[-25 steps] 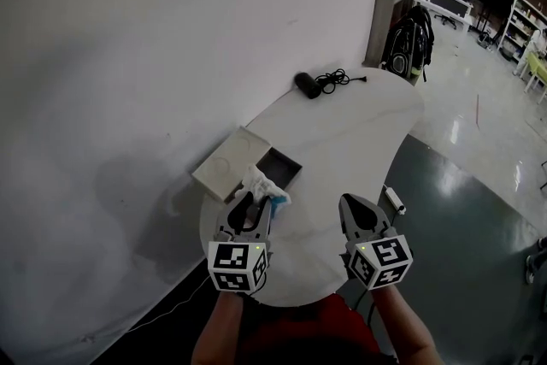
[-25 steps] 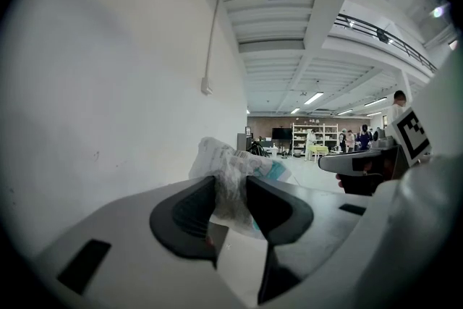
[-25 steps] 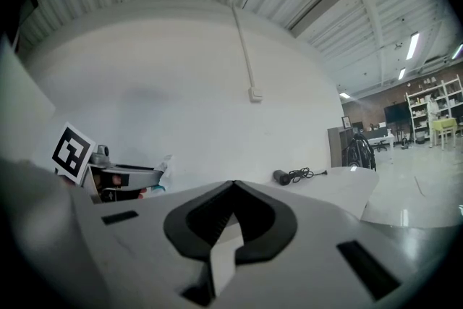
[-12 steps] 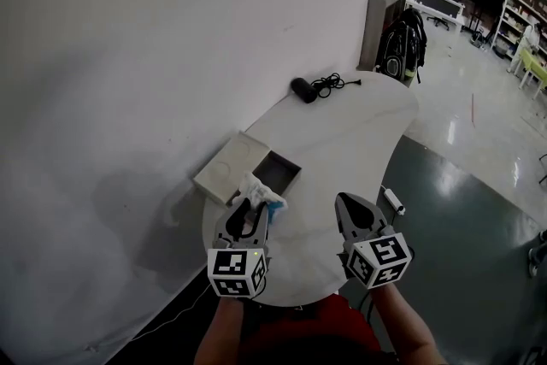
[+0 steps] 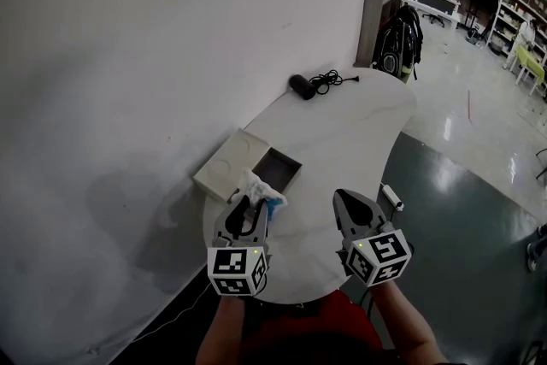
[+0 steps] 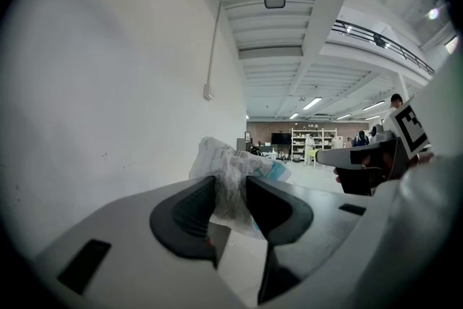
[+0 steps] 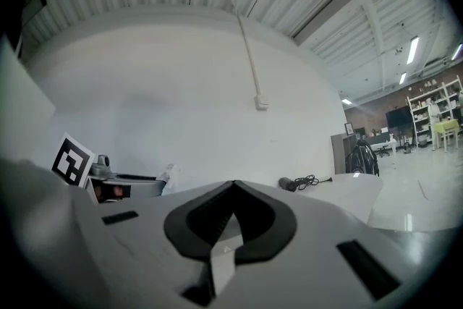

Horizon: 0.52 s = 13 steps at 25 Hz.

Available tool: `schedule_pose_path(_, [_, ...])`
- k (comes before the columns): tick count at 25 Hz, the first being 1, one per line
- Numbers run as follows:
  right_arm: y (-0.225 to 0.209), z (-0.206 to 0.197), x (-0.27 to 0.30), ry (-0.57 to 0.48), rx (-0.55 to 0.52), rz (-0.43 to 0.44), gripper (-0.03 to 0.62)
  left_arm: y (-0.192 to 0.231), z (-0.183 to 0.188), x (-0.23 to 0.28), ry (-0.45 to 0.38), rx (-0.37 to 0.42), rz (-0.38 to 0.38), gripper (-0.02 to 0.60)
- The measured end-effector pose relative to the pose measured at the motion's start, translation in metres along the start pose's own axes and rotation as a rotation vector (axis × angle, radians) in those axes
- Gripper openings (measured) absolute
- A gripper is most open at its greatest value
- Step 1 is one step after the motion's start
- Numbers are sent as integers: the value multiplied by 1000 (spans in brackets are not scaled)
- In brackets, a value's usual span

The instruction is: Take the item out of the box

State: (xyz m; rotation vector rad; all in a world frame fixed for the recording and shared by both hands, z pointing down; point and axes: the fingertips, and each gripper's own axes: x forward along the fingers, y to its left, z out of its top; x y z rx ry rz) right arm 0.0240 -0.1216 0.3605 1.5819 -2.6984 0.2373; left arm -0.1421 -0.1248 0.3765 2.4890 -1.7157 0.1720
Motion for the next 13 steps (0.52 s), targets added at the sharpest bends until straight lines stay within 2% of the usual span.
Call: schedule_pose_path(13, [5, -2, 7, 0, -2, 0, 12, 7, 1, 1, -8, 10, -3, 152])
